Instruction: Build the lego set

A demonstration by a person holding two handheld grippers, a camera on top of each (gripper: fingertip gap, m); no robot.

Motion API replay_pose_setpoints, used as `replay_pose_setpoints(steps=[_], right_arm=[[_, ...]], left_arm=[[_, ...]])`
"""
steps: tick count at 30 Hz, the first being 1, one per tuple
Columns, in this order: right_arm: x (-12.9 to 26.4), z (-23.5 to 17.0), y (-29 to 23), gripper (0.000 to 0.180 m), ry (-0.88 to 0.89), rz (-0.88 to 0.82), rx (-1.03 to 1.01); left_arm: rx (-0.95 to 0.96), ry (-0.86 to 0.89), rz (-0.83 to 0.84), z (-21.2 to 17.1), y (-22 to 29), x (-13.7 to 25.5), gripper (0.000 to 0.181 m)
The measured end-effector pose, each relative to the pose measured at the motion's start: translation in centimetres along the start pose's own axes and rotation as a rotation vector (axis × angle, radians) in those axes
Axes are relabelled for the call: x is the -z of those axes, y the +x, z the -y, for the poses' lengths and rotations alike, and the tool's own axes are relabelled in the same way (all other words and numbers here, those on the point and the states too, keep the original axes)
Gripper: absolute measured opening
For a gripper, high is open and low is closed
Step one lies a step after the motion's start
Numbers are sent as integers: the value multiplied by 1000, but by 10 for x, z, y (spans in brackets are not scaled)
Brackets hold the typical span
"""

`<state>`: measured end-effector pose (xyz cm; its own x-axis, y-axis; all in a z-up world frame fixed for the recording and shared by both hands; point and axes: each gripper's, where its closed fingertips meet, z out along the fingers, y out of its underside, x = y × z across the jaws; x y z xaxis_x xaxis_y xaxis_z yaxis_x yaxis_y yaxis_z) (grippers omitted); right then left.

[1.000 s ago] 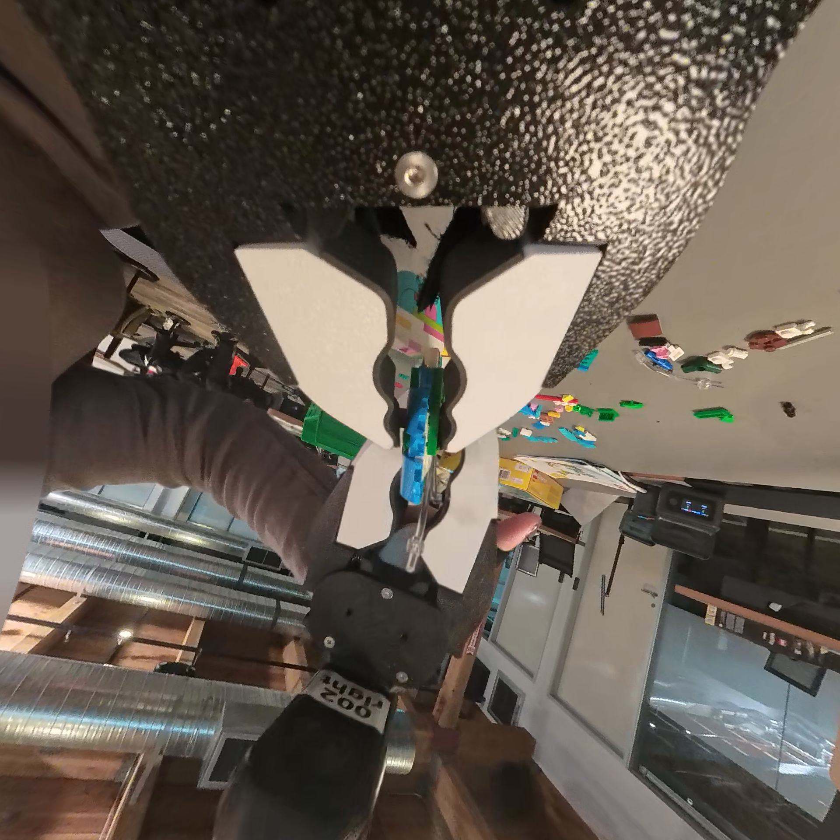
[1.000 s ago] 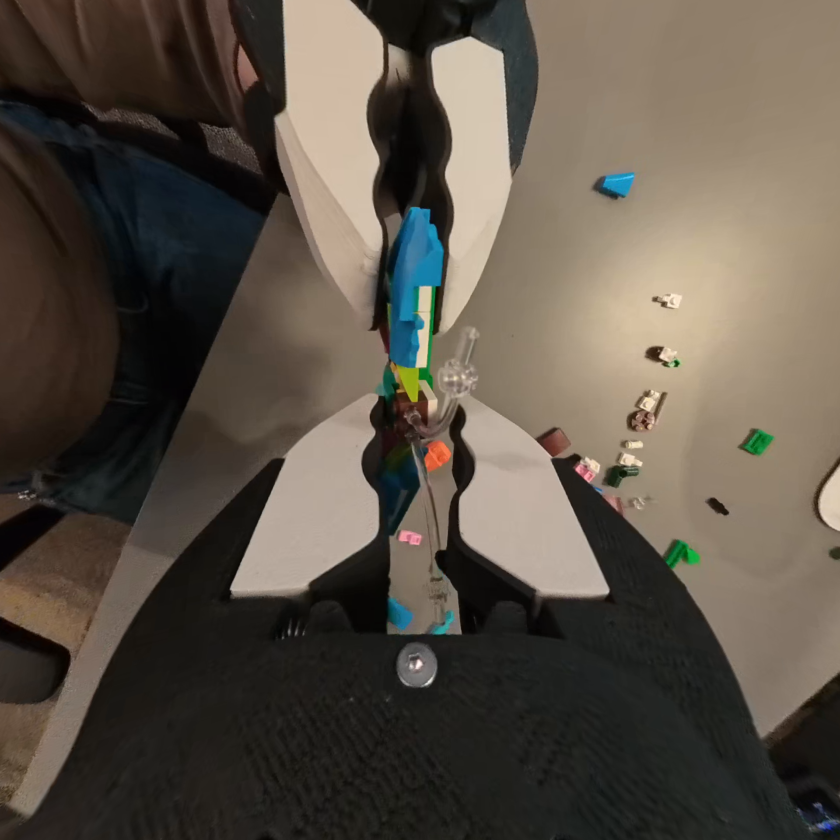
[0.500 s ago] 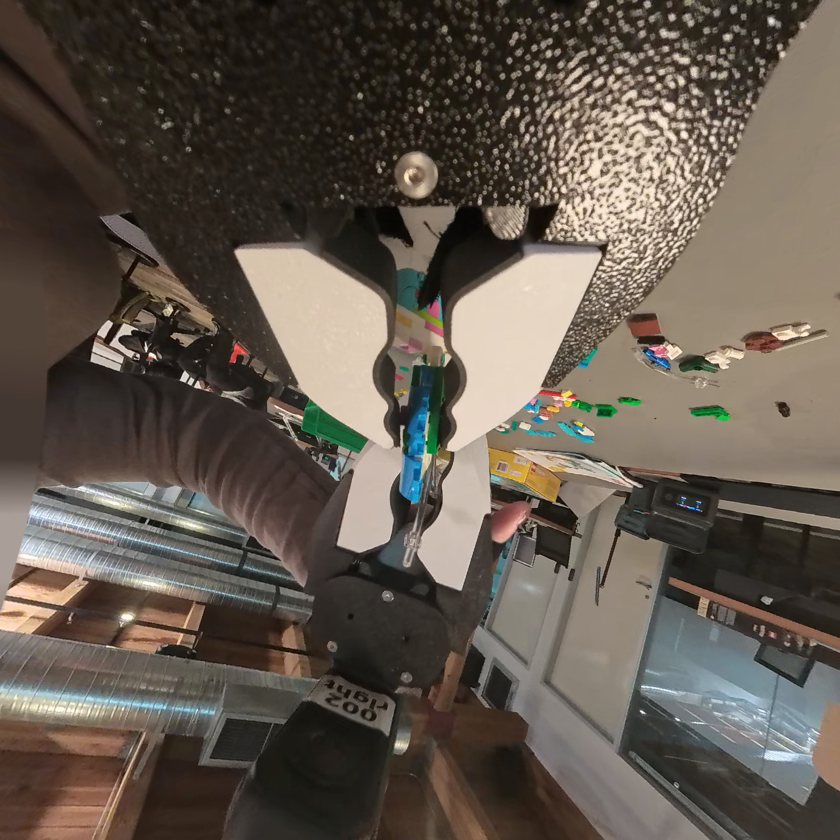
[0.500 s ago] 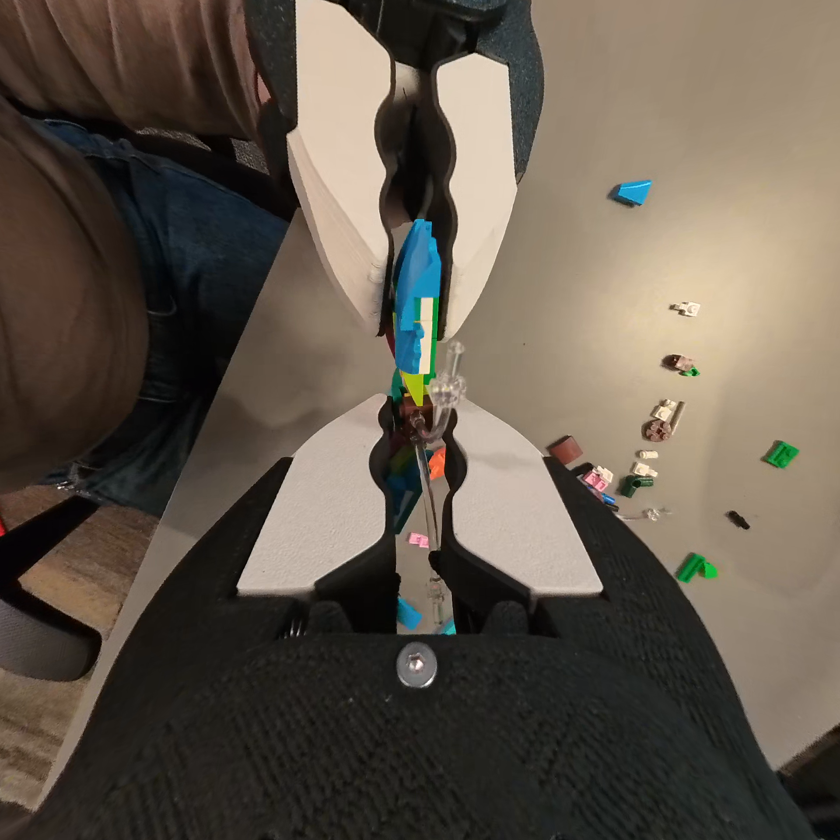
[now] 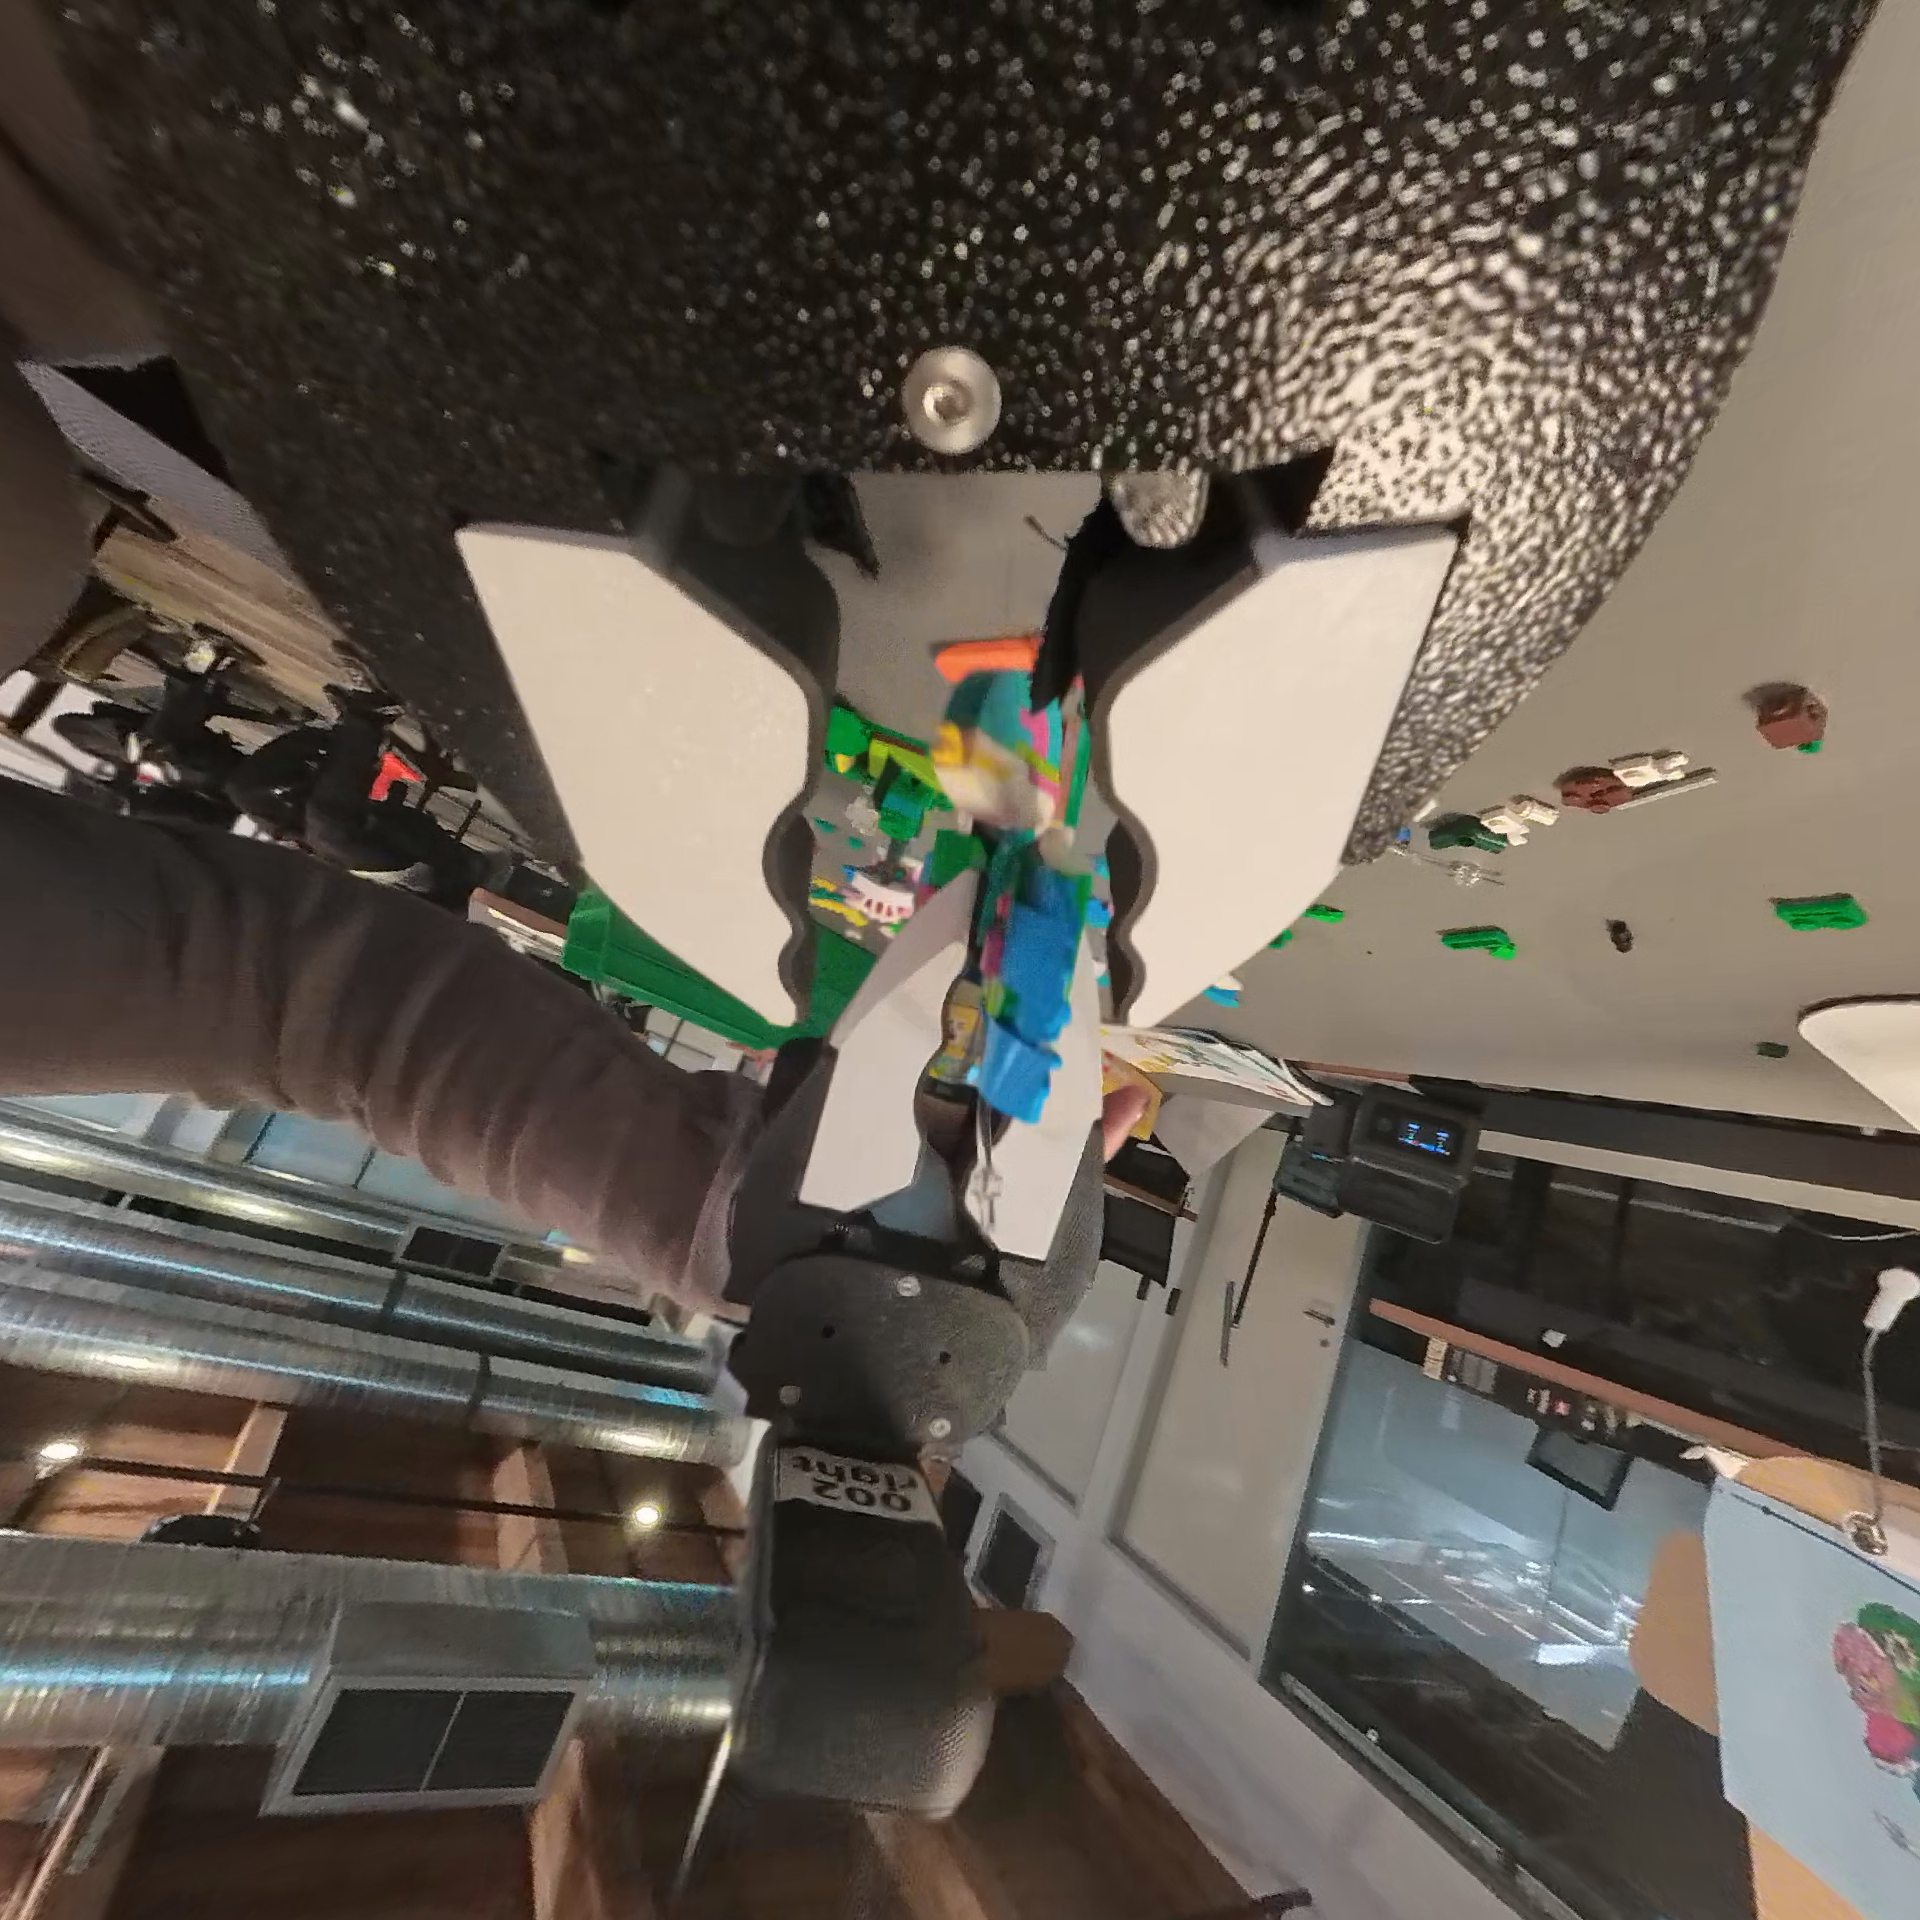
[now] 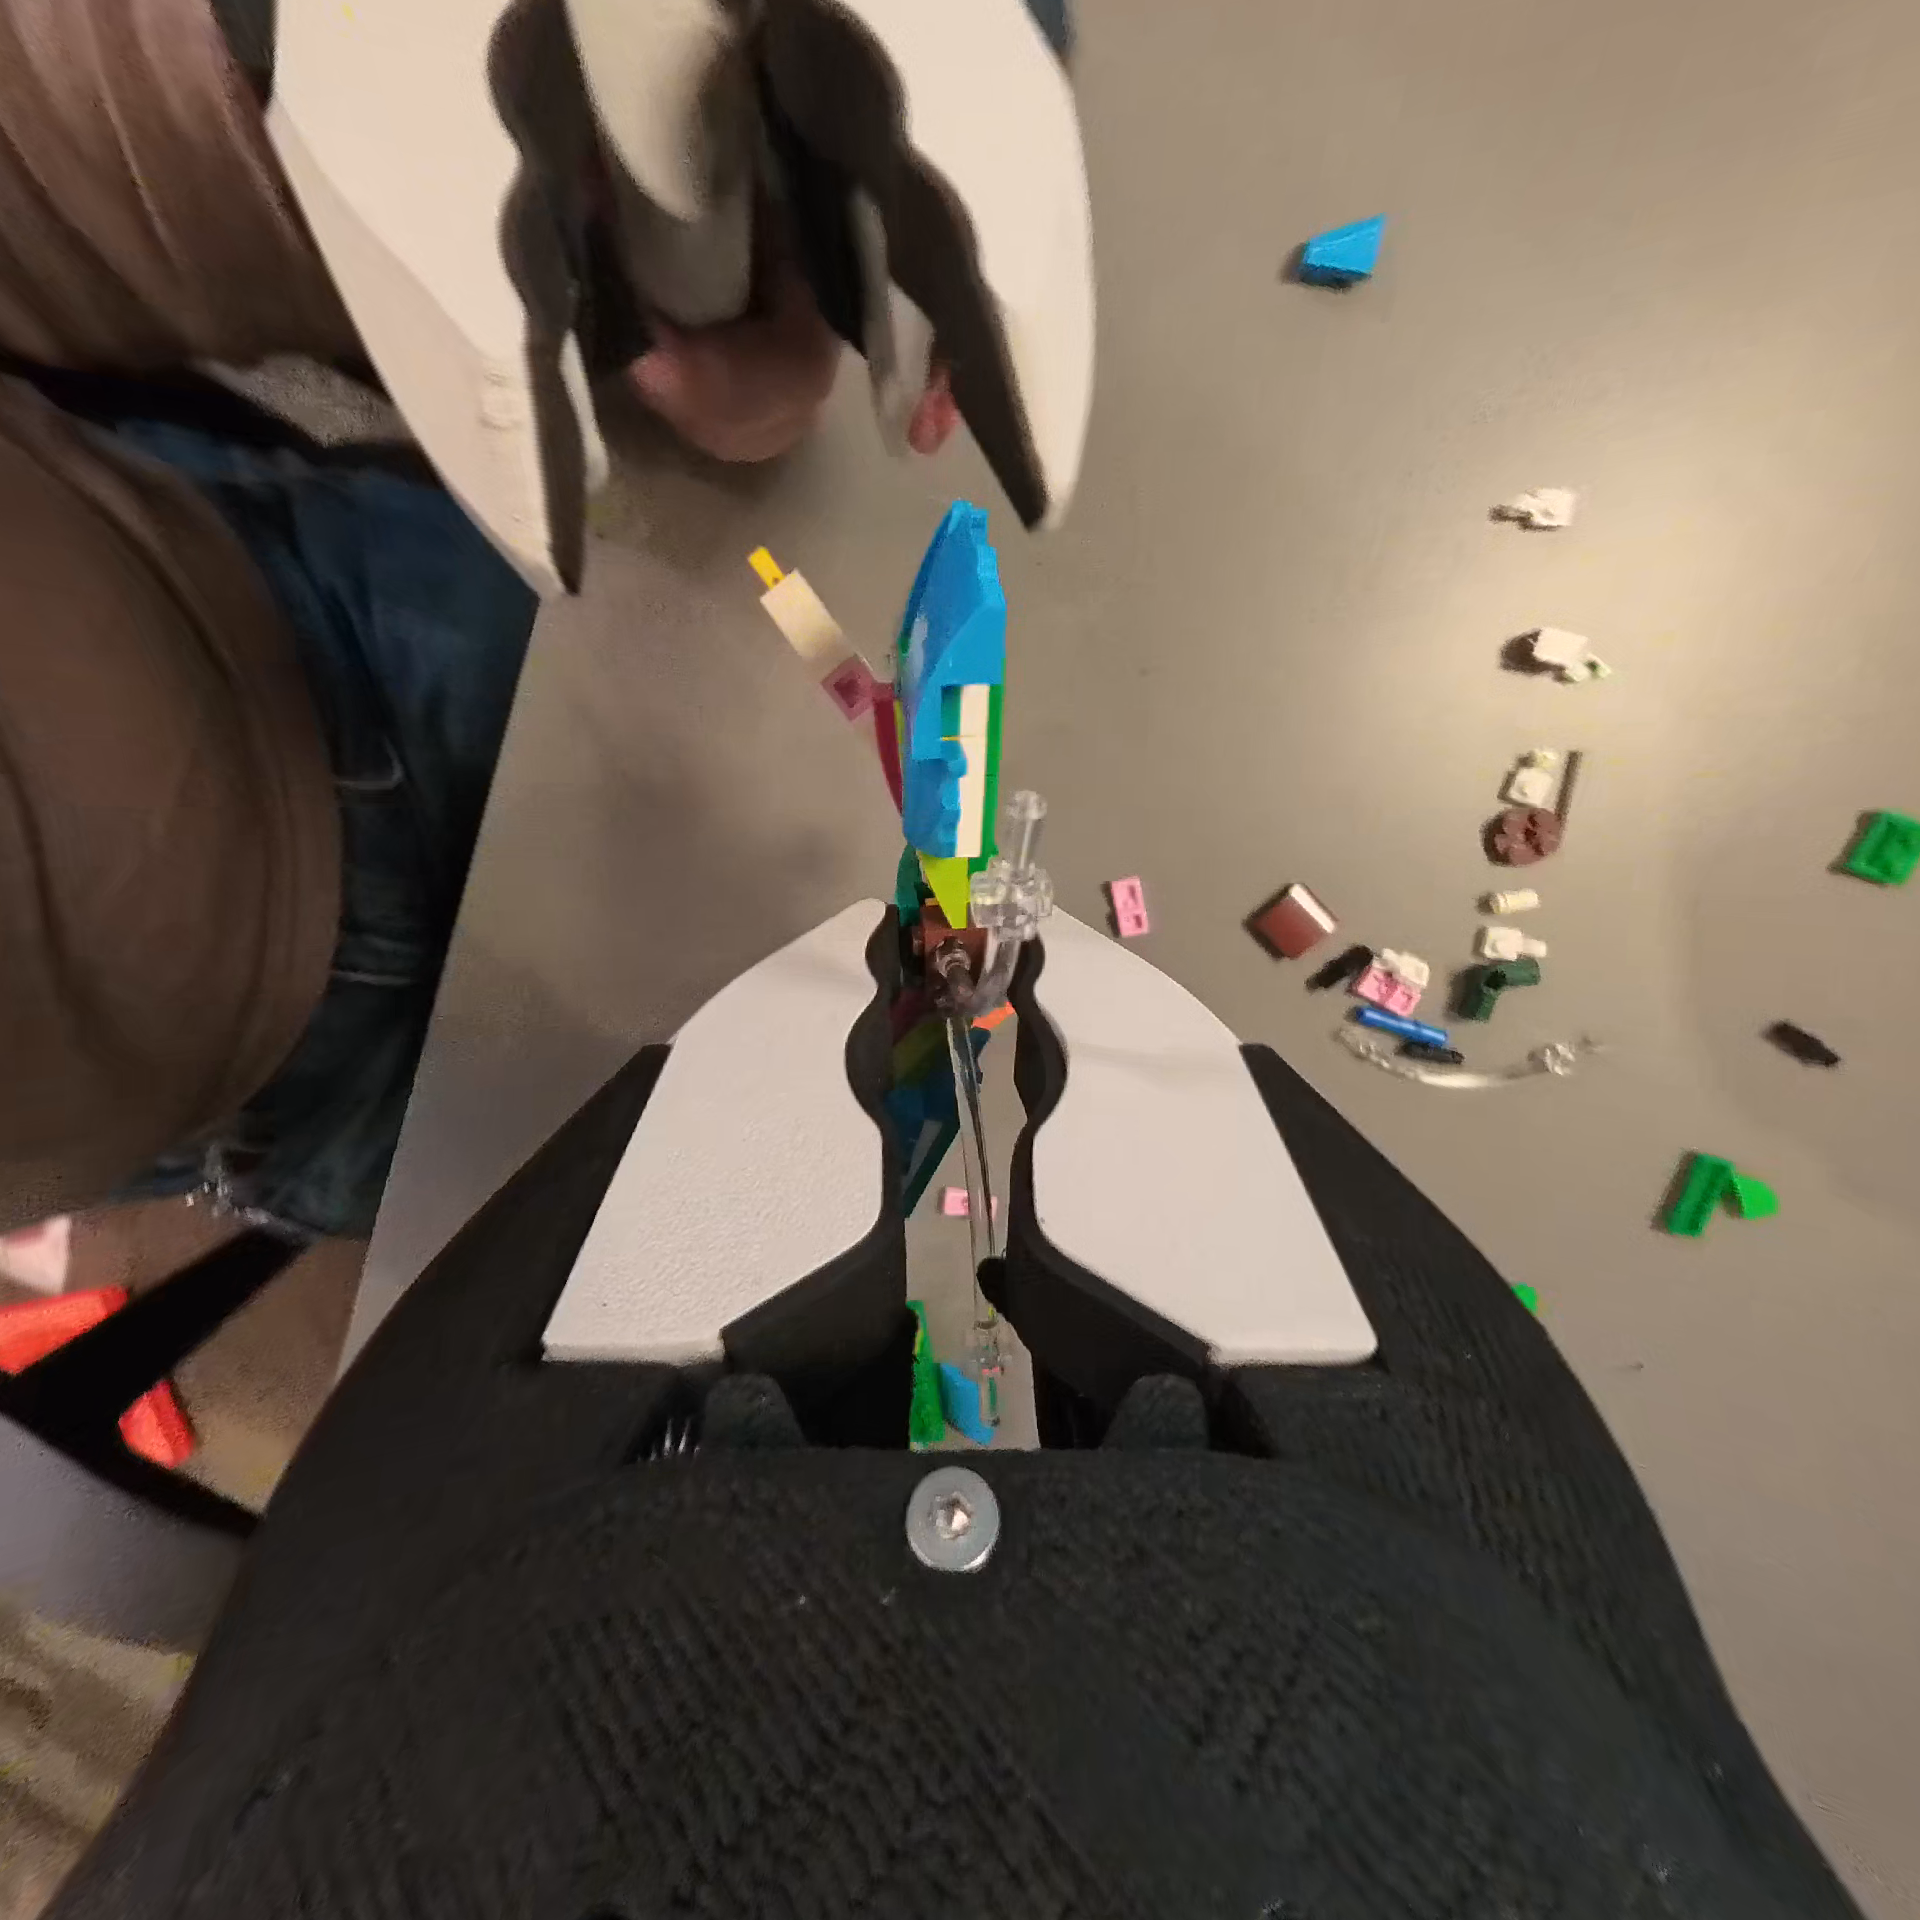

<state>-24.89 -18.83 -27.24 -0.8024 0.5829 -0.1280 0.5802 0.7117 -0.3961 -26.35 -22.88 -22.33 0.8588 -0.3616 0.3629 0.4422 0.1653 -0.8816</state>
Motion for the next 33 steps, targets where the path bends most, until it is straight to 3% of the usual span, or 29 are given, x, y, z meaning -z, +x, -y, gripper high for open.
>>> replay_pose_setpoints(steps=[7, 13, 19, 26, 29, 33], right_arm=[[32, -24, 13, 18, 179, 10, -220], [46, -38, 8, 17, 177, 92, -323], [53, -39, 10, 18, 261, 49, -380], [65, -33, 8, 18, 479, -58, -349], [73, -38, 7, 18, 563, -111, -366], [80, -51, 9, 18, 613, -172, -390]], left_arm=[[-105, -113, 145, -13, -11, -6, 57], [-252, -330, 238, -35, -12, -21, 80], [-357, -224, 301, -22, -13, -24, 71], [-347, -170, 273, -16, -21, -25, 71], [-375, -122, 198, 3, -18, -40, 68], [-357, -185, 65, 5, -10, -70, 68]])
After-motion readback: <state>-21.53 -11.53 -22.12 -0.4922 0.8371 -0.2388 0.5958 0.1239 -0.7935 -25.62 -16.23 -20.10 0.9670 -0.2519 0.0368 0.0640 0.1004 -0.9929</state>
